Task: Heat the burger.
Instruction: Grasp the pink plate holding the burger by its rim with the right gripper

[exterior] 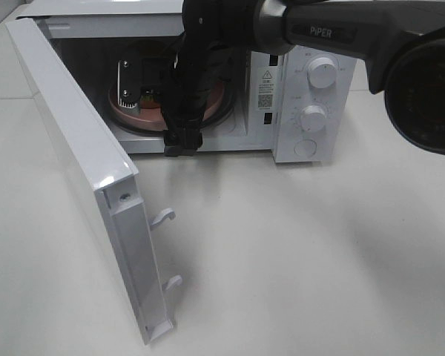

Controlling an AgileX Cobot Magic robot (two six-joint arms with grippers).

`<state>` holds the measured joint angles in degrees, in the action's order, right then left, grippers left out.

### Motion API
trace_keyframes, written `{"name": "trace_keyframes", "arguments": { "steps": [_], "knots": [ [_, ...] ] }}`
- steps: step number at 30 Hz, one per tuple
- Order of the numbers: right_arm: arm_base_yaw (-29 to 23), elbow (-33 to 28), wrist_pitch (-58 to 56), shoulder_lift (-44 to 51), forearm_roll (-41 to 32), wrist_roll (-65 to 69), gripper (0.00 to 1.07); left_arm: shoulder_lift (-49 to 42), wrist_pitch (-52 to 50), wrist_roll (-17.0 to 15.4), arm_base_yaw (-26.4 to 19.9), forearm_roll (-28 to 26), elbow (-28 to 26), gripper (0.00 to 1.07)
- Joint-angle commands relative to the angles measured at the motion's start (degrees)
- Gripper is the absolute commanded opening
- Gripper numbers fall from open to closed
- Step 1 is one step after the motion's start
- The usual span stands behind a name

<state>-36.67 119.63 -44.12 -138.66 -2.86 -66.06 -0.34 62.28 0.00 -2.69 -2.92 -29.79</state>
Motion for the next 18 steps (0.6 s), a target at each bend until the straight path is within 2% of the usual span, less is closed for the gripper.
{"name": "trace_keyframes", "arguments": {
  "steps": [1, 14, 18],
  "knots": [
    [0.11, 0.29, 2.58, -0.06, -0.40, 0.23, 0.82, -0.23, -0.86, 0.00, -0.11, 0.17, 0.23, 1.00],
    [0.57, 0.34, 4.30, -1.20, -0.69, -0.80, 0.79, -0.23, -0.86, 0.00, -0.11, 0.17, 0.23, 1.00],
    [0.74, 2.41, 4.35, -2.69, -0.80, -0.69, 0.78, -0.23, -0.86, 0.00, -0.11, 0.17, 0.23, 1.00]
  ]
}}
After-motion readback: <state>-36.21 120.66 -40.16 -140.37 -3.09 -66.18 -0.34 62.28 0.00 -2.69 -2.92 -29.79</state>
